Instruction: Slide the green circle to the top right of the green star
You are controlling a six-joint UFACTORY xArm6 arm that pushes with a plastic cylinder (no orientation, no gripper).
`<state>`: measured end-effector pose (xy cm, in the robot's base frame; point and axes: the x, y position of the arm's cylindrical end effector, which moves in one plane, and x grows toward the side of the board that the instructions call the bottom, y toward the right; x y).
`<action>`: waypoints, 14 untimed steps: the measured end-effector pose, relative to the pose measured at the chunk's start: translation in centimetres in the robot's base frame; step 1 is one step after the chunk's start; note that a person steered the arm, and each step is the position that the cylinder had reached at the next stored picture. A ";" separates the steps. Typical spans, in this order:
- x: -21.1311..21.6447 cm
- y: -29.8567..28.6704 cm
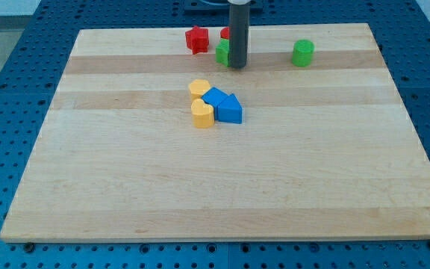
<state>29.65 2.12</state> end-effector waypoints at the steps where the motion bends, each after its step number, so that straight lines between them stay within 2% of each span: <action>1: -0.5 -0.9; 2: 0.3 -1.1; 3: 3.5 0.7; 4: 4.6 4.7; 6: 2.4 14.3; 7: 1.2 15.2; 11: -2.7 13.6; 14: -4.6 9.1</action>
<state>25.06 11.19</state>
